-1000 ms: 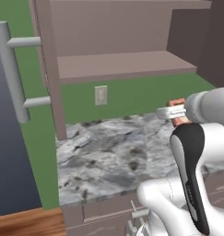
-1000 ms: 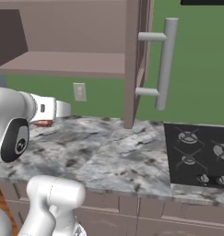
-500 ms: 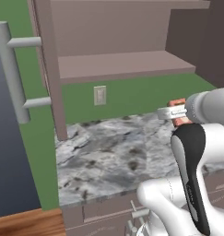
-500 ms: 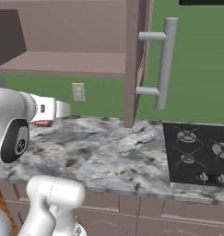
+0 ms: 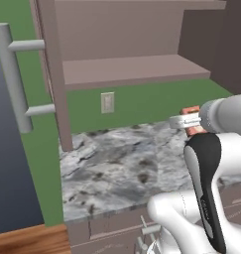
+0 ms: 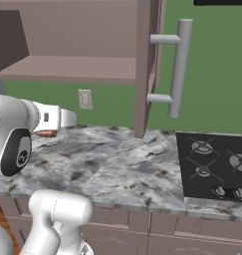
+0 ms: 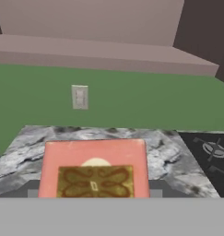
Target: Pick up the bar soap and bar soap from the sink, and place them back in the cabinet, and close the cabinet doors.
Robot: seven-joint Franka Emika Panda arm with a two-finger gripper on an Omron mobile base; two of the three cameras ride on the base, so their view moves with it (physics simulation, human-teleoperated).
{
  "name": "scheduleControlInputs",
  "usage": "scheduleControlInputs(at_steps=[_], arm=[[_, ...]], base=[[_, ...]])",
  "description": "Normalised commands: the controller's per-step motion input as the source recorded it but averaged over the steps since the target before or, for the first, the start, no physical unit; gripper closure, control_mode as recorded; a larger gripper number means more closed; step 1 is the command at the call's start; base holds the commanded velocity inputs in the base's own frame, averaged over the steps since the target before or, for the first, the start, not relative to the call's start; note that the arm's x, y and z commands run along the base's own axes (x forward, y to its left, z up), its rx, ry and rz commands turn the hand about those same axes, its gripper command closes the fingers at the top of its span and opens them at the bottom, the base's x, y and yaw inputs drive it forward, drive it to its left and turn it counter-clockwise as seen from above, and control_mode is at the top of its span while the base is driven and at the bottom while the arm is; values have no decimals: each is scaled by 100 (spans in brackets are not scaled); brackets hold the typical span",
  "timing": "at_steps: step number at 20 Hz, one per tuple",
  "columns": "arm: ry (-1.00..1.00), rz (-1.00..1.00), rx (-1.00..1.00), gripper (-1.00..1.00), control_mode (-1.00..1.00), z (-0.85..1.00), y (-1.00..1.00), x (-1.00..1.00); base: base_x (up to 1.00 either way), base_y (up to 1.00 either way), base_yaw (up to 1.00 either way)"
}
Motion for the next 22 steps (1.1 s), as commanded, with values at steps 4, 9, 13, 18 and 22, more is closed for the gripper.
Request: scheduleControlInputs(at_steps=[4,9,13,18,22], arm=[[0,0,0,100,100,0,0,0],[0,0,0,100,100,0,0,0],[0,0,0,100,-100,0,0,0],[0,0,0,100,-100,0,0,0],[-3,0,0,100,-100,8,0,0]], base=[[21,9,5],[12,14,5],[0,3,1],[0,0,0],[0,0,0]])
